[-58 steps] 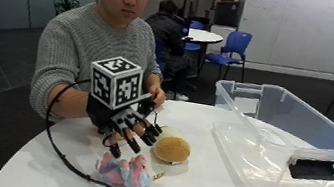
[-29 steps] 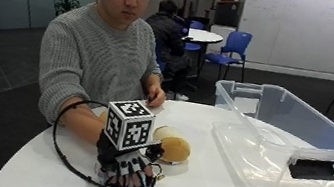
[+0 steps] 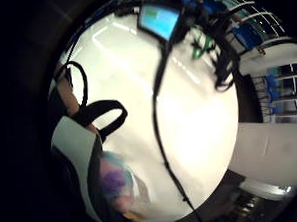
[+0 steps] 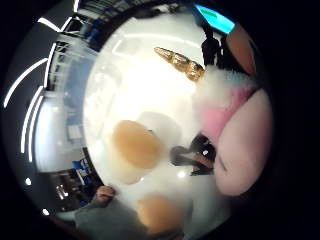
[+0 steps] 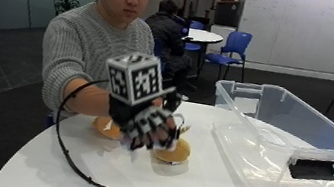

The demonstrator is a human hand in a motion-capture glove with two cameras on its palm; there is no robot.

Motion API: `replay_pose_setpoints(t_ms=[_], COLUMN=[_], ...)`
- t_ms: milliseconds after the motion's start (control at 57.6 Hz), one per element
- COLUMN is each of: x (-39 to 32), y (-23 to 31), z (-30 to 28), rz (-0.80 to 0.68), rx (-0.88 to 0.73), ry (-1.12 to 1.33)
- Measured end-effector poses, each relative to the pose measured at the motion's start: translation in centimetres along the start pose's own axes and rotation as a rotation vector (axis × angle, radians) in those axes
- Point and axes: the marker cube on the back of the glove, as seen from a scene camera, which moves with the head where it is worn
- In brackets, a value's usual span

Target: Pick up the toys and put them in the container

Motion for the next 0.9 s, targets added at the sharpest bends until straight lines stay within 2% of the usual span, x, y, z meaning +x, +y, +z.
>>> replay_pose_setpoints(t_ms=[156,313,556,643,747,903], x=[-4.0,-8.0,-22.8,-29.4,-39.7,-47.1], y=[-1.6,-3.0,-6.2,-8.0,-7.5,-6.7], z=[-8.5,-11.5,-9.4,-7.6,-4.9,-1.2], rz=[-0.077,-0.154,-0.395,-0.475,-0.528,-0.656], rx=[0.123,0.147,0.021,0.039,-0.007,-0.065], ry=[-0.017,0.004,-0.165,-0.021,-0.035,0.023])
